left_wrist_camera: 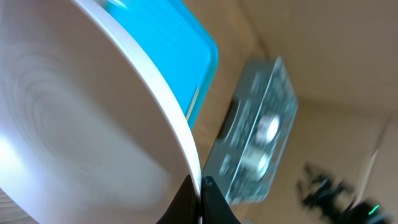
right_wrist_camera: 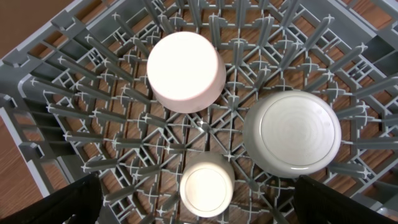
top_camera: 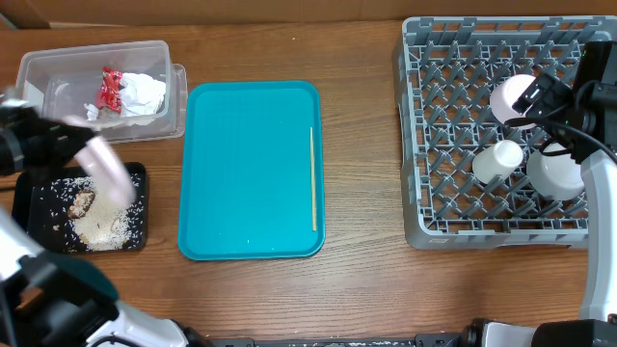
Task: Sort waste into correct bins and load items into the dishwasher
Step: 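Carry the emptied plate back and set it on the teal tray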
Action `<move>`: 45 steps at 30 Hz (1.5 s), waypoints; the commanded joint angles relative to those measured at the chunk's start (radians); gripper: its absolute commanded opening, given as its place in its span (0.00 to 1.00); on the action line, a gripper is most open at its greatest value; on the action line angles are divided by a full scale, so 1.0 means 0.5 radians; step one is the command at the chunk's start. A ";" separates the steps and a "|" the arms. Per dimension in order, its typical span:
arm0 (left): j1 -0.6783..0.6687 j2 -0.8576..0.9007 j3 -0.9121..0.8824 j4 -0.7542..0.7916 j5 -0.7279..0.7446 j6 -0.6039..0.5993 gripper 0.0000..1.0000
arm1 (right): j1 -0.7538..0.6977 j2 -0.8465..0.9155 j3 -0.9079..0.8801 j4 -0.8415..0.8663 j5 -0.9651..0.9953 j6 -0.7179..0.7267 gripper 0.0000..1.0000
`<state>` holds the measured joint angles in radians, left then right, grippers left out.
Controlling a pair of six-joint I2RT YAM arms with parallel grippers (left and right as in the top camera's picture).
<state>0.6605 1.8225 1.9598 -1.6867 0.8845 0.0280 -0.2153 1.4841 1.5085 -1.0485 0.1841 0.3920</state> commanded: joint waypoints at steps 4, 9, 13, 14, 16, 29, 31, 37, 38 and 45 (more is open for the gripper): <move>-0.816 -0.185 0.001 0.078 -0.302 -0.070 0.04 | -0.002 -0.002 0.018 0.005 0.020 0.004 1.00; -1.495 -0.166 0.001 0.339 -1.064 -0.590 0.04 | -0.002 -0.002 0.018 0.005 0.020 0.004 1.00; -1.985 -0.082 0.001 0.528 -1.703 -0.887 0.04 | -0.002 -0.002 0.018 0.005 0.020 0.003 1.00; -2.082 -0.050 0.001 0.561 -1.825 -0.944 0.04 | -0.002 -0.002 0.018 0.005 0.020 0.004 1.00; -2.242 0.030 0.001 0.599 -2.039 -1.053 0.04 | -0.002 -0.002 0.018 0.005 0.020 0.003 1.00; -2.403 0.662 0.001 0.683 -2.232 -1.283 0.04 | -0.002 -0.002 0.018 0.005 0.020 0.003 1.00; -2.403 0.715 0.001 0.720 -2.222 -1.283 0.04 | -0.002 -0.002 0.018 0.005 0.020 0.004 1.00; -2.403 0.761 0.001 0.753 -2.179 -1.283 0.13 | -0.002 -0.002 0.018 0.005 0.020 0.003 1.00; -2.403 0.761 0.001 0.755 -2.179 -1.283 0.15 | -0.002 -0.002 0.018 0.005 0.020 0.003 1.00; -2.403 0.761 0.001 0.755 -2.188 -1.283 0.31 | -0.002 -0.002 0.018 0.005 0.020 0.003 1.00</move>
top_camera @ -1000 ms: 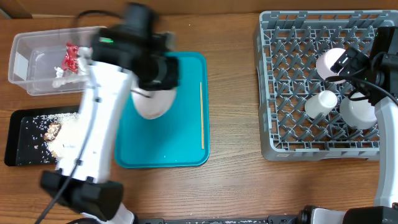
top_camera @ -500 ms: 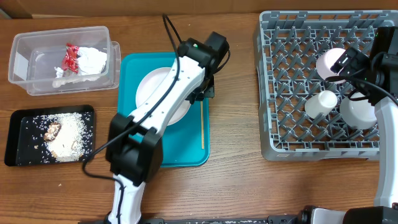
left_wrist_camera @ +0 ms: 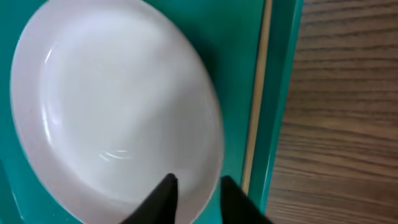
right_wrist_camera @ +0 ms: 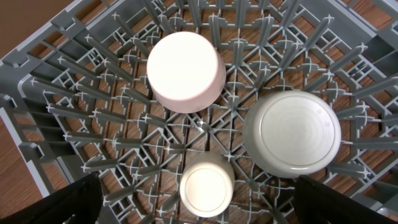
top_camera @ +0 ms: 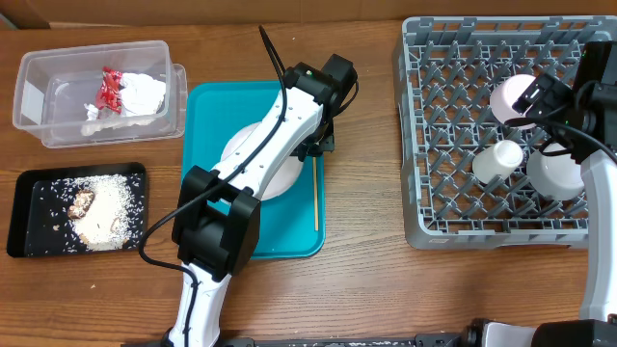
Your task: Sort waste into correct bins and load items into the dishwasher
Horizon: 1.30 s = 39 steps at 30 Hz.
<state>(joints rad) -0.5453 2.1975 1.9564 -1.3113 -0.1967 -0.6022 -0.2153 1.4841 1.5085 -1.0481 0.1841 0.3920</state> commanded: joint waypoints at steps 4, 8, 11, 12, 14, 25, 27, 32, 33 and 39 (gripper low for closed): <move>0.031 -0.005 0.044 -0.056 0.016 -0.024 0.35 | -0.002 -0.002 0.018 0.004 0.020 0.004 1.00; 0.101 -0.052 0.253 -0.240 0.041 -0.024 0.38 | -0.002 -0.002 0.018 0.004 0.020 0.003 1.00; 0.211 -0.123 0.451 -0.374 -0.005 -0.024 0.41 | -0.002 -0.002 0.018 0.004 0.020 0.003 1.00; 0.259 -0.150 0.510 -0.402 -0.027 -0.024 0.54 | -0.002 -0.002 0.018 0.004 0.020 0.003 1.00; 0.375 -0.201 0.597 -0.420 -0.081 -0.024 1.00 | -0.002 -0.002 0.018 0.004 0.020 0.004 1.00; 1.134 -0.289 0.607 -0.535 -0.120 -0.022 1.00 | -0.002 -0.002 0.018 0.253 -1.012 0.011 1.00; 1.230 -0.289 0.607 -0.565 -0.065 -0.022 1.00 | -0.002 -0.002 0.018 0.311 -1.437 0.023 1.00; 1.389 -0.289 0.607 -0.578 0.022 -0.022 1.00 | 0.211 0.005 0.013 0.480 -2.085 0.002 1.00; 1.421 -0.289 0.607 -0.577 0.022 -0.022 1.00 | 0.382 0.005 0.001 0.469 -1.909 0.002 1.00; 1.444 -0.289 0.607 -0.575 0.021 -0.022 1.00 | 1.093 0.079 -0.065 0.510 -1.093 0.003 1.00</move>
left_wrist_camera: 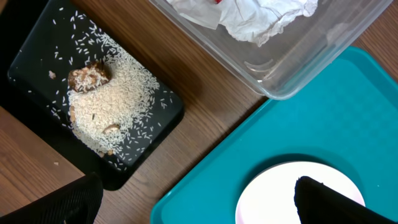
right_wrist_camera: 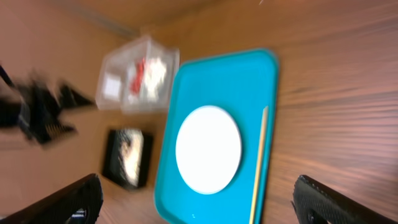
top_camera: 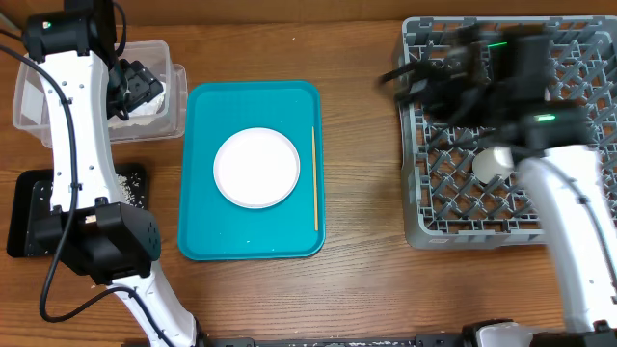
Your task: Sort waste into correct bins and load items into the dishwasher
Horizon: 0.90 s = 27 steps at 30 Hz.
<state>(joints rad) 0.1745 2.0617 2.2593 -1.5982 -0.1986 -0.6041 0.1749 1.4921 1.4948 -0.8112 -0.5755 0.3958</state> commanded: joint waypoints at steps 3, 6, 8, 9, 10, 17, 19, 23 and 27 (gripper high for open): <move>0.003 -0.018 0.002 0.005 0.025 -0.018 1.00 | 0.620 0.170 -0.037 0.092 0.732 -0.005 1.00; 0.003 -0.018 0.002 0.005 0.025 -0.018 1.00 | 0.823 0.307 -0.037 0.172 0.965 0.041 1.00; 0.003 -0.018 0.002 0.004 0.025 -0.018 1.00 | 0.898 0.408 -0.037 0.195 1.024 0.128 1.00; 0.003 -0.018 0.002 0.005 0.025 -0.018 1.00 | 0.930 0.473 -0.037 0.201 1.022 0.161 1.00; 0.003 -0.018 0.002 0.005 0.025 -0.018 1.00 | 0.951 0.534 -0.037 0.201 1.023 0.172 1.00; 0.003 -0.018 0.002 0.005 0.025 -0.018 1.00 | 0.996 0.938 -0.037 0.249 1.037 0.495 0.89; 0.003 -0.018 0.002 0.005 0.025 -0.018 1.00 | 0.997 0.981 -0.037 0.282 1.003 0.527 0.89; 0.003 -0.018 0.002 0.004 0.025 -0.018 1.00 | 1.006 1.029 -0.037 0.320 0.941 0.575 0.86; 0.003 -0.018 0.002 0.005 0.025 -0.018 1.00 | 1.041 1.034 -0.037 0.333 0.970 0.623 0.81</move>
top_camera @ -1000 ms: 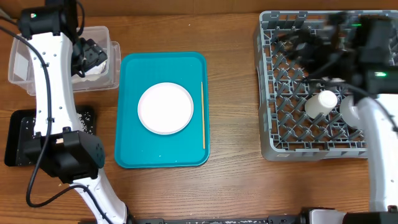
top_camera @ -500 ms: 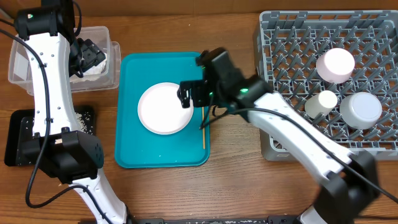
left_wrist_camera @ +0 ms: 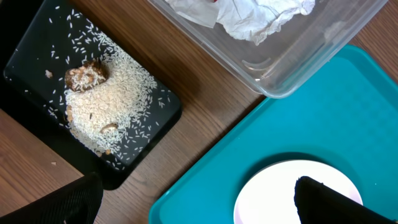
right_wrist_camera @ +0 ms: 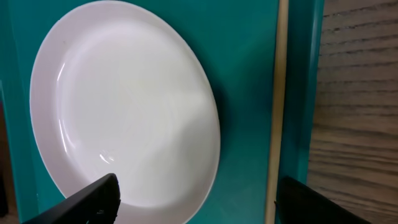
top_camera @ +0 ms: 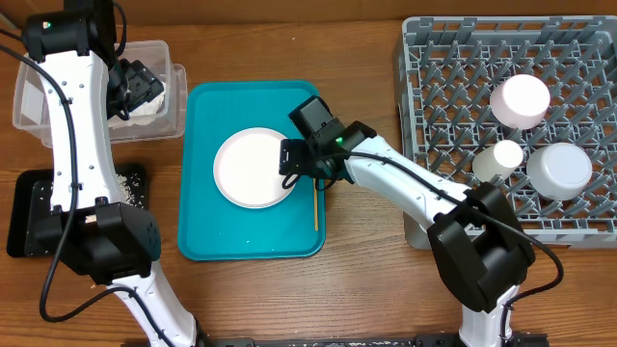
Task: Sort waste into correct bins and load items into the dishwasher
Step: 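Reach the right gripper to the white plate's rim and grasp it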
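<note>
A white plate point(top_camera: 255, 167) lies empty in the middle of the teal tray point(top_camera: 207, 236), with a wooden chopstick point(top_camera: 314, 193) along the tray's right rim. My right gripper point(top_camera: 307, 159) hangs open over the plate's right edge; its wrist view shows the plate point(right_wrist_camera: 124, 106) and the chopstick point(right_wrist_camera: 277, 106) between the spread fingers point(right_wrist_camera: 93, 200). My left gripper point(top_camera: 135, 82) is open high over the clear bin's point(top_camera: 39, 125) right end, and its view takes in the plate's top point(left_wrist_camera: 292, 193).
The clear bin holds crumpled paper point(top_camera: 145, 92) and a red wrapper. A black tray point(top_camera: 24, 207) of rice scraps sits front left. The grey dish rack point(top_camera: 424, 145) on the right carries a pink cup point(top_camera: 521, 99), a small cup point(top_camera: 503, 154) and a bowl point(top_camera: 559, 169).
My right arm was over the left part of the dish rack; now it reaches across to the tray, gripper open over the plate's right edge. The left arm and the plate have not moved.
First my left gripper held the plate tilted over the black tray of rice while the right hung over the rack. Then the plate lay on the teal tray under the left gripper. After that the left arm was above the clear bin. Now the right gripper is at the plate.
</note>
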Action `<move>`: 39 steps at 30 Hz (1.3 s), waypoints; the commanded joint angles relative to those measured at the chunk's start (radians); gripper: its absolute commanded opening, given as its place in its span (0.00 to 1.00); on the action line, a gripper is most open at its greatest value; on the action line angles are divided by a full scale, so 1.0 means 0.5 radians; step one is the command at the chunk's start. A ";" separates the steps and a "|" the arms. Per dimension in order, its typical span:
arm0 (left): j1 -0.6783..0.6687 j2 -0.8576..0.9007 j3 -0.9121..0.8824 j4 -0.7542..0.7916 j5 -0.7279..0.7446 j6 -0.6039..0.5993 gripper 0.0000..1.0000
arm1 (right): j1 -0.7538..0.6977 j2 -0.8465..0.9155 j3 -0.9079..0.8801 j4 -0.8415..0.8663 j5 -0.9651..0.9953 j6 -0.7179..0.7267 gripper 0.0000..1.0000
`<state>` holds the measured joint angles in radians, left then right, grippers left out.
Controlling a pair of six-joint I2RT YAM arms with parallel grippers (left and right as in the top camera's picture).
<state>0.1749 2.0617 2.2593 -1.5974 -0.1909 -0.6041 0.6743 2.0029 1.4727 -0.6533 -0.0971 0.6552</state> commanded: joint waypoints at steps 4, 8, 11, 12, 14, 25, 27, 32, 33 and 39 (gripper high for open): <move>0.002 -0.018 0.002 0.002 0.010 -0.018 1.00 | 0.101 0.018 0.007 0.018 0.047 0.261 0.75; 0.002 -0.018 0.002 0.003 0.010 -0.018 1.00 | 0.181 0.064 0.007 0.020 0.224 0.470 0.75; 0.002 -0.018 0.002 0.003 0.010 -0.018 1.00 | 0.223 0.111 0.008 0.016 0.317 0.491 0.75; 0.002 -0.018 0.002 0.003 0.010 -0.018 1.00 | 0.225 0.133 0.008 0.017 0.331 0.515 0.75; 0.002 -0.018 0.002 0.003 0.010 -0.018 1.00 | 0.225 0.168 0.008 0.018 0.327 0.598 0.74; 0.002 -0.018 0.002 0.003 0.010 -0.018 1.00 | 0.250 0.205 0.007 -0.005 0.270 0.682 0.72; 0.002 -0.018 0.002 0.003 0.010 -0.018 1.00 | 0.268 0.206 0.007 -0.017 0.259 0.681 0.71; 0.002 -0.018 0.002 0.003 0.010 -0.018 1.00 | 0.307 0.207 0.007 -0.010 0.304 0.699 0.56; 0.002 -0.018 0.002 0.003 0.010 -0.018 1.00 | 0.311 0.207 0.007 -0.011 0.318 0.720 0.54; 0.002 -0.018 0.002 0.003 0.010 -0.018 1.00 | 0.325 0.207 0.007 -0.012 0.372 0.742 0.41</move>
<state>0.1749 2.0617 2.2593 -1.5974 -0.1909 -0.6041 0.8345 2.1014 1.4727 -0.6624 0.0593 1.0142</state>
